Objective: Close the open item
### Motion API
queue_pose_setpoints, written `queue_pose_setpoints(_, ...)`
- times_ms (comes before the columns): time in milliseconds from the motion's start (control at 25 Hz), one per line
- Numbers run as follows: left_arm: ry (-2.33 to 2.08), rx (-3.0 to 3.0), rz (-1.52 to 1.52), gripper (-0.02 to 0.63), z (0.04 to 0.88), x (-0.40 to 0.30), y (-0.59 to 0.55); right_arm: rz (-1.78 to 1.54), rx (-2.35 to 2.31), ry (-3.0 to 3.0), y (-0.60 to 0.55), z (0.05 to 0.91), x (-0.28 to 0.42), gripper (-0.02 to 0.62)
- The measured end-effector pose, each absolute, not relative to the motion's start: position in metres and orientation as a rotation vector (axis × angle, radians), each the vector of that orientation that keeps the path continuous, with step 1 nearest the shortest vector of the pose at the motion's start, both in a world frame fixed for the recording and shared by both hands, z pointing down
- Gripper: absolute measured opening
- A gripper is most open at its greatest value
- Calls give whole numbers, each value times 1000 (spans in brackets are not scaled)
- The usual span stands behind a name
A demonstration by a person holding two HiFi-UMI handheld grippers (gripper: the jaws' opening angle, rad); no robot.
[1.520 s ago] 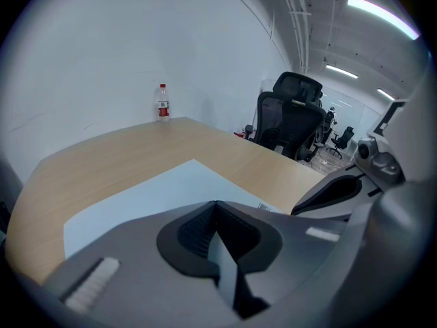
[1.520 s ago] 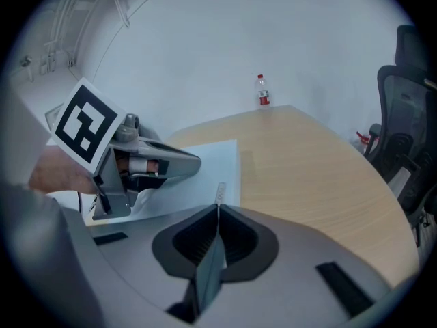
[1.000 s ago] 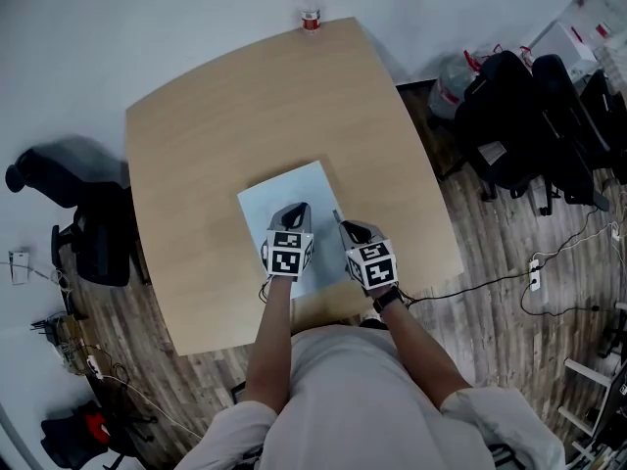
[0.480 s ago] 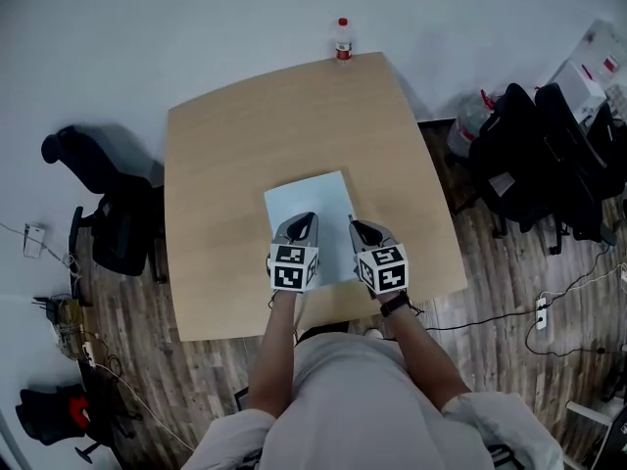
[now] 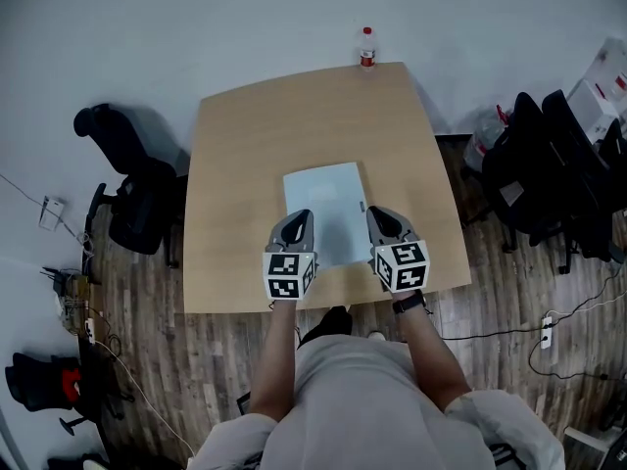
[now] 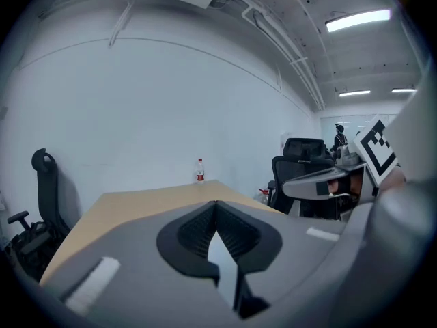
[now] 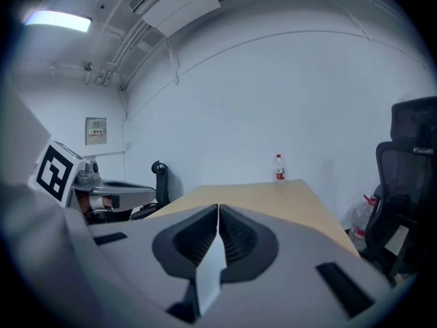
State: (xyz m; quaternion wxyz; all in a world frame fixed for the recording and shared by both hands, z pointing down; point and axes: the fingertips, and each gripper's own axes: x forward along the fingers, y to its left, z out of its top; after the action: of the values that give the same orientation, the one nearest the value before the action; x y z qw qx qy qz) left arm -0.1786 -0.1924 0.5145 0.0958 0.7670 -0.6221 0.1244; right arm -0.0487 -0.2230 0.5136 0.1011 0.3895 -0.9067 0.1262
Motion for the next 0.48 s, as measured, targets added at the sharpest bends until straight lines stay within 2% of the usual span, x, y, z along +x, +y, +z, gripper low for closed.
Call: queue_pose_setpoints(480,-1986,2300,199,9,453,-155,-97,262,1142,-2817,-143,448,-23,14)
